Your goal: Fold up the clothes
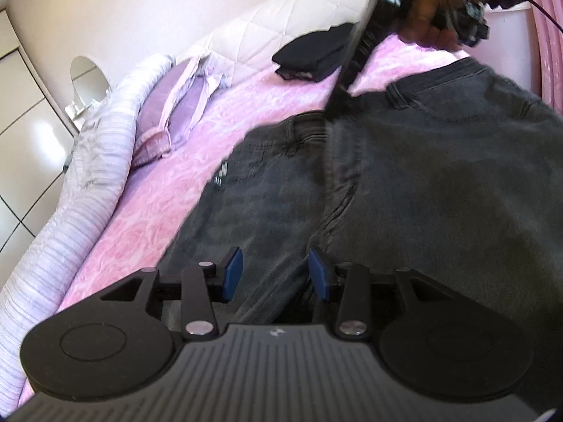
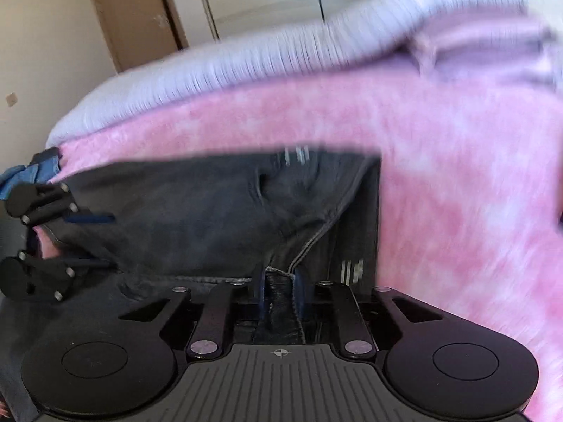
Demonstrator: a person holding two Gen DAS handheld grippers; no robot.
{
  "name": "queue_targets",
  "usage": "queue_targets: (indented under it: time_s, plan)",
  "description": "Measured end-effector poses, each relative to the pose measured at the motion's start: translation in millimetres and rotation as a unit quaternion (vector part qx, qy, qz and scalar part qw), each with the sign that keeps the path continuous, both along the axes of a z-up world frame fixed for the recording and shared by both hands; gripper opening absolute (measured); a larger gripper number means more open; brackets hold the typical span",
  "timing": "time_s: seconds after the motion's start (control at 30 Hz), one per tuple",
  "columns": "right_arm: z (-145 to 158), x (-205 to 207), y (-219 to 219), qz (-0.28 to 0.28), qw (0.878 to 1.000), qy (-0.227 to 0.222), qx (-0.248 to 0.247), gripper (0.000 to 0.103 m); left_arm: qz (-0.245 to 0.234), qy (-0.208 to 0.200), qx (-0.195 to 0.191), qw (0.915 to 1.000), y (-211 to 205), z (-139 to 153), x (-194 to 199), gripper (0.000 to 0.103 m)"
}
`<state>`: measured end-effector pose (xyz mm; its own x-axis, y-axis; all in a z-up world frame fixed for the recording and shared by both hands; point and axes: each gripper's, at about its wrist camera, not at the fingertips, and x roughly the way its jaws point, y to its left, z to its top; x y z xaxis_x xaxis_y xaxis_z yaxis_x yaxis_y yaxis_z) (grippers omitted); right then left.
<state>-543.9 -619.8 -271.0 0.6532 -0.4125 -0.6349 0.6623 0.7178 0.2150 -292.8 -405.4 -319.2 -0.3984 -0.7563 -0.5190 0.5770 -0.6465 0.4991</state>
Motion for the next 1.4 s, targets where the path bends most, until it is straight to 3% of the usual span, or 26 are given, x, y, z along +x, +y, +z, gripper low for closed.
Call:
queue_targets:
  time_s: [0.1, 0.17, 0.27, 0.33, 0.4, 0.5, 0.67, 0.77, 0.83, 0.87, 1.0, 1.13, 1.23, 1.4]
  plan:
    - [6, 4, -5, -0.001, 1.0, 0.026, -0.014, 0.014, -0.004, -0.009, 0.008, 0.9999, -10, -2, -13, 0.036]
    - [-12, 15, -12, 0.002, 0.997, 0.073, -0.001, 0.014, -0.002, -0.007, 0.022, 0.9997, -17, -3, -15, 0.036]
    - [-29, 17, -14, -0.024, 0.997, 0.066, 0.017, 0.017, 0.007, 0.006, 0.032, 0.9995, -12, 5, -2, 0.037]
    - [-25, 14, -8, -0.032, 0.997, 0.07, 0.009, 0.023, 0.015, 0.014, 0.037, 0.9991, -7, 9, 10, 0.038]
    - [-18, 11, -3, -0.041, 0.996, 0.078, -0.003, 0.04, 0.034, 0.02, 0.035, 0.9986, 3, 13, 31, 0.038]
    - [-4, 1, -3, -0.071, 0.996, 0.054, -0.009, 0.045, 0.063, 0.031, 0.041, 0.9967, 12, 18, 58, 0.041]
    - [-9, 6, -33, -0.09, 0.995, 0.011, 0.035, 0.045, 0.071, 0.035, 0.043, 0.9959, 13, 19, 64, 0.042]
    - [-27, 22, -47, -0.084, 0.994, 0.019, 0.067, 0.045, 0.054, 0.033, 0.036, 0.9974, 9, 17, 52, 0.042]
    - [-27, 26, -46, -0.078, 0.995, 0.02, 0.063, 0.006, 0.041, 0.034, 0.026, 0.9982, 7, 18, 46, 0.043]
    - [-24, 26, -44, -0.072, 0.996, 0.023, 0.054, 0.0, 0.038, 0.04, 0.022, 0.9983, 6, 20, 44, 0.043]
    - [-13, 18, -47, -0.077, 0.995, 0.066, 0.017, 0.0, 0.029, 0.058, 0.023, 0.9977, -2, 22, 36, 0.043]
    - [-22, 39, -35, -0.061, 0.989, 0.128, -0.038, 0.0, 0.027, 0.049, 0.034, 0.9979, -7, 14, 33, 0.043]
    - [-29, 43, -28, -0.078, 0.987, 0.13, -0.051, 0.002, 0.04, 0.036, 0.047, 0.9974, 0, 14, 48, 0.043]
    - [-4, 35, 12, -0.115, 0.976, 0.16, -0.088, 0.02, 0.11, 0.01, 0.057, 0.9923, 39, 25, 102, 0.045]
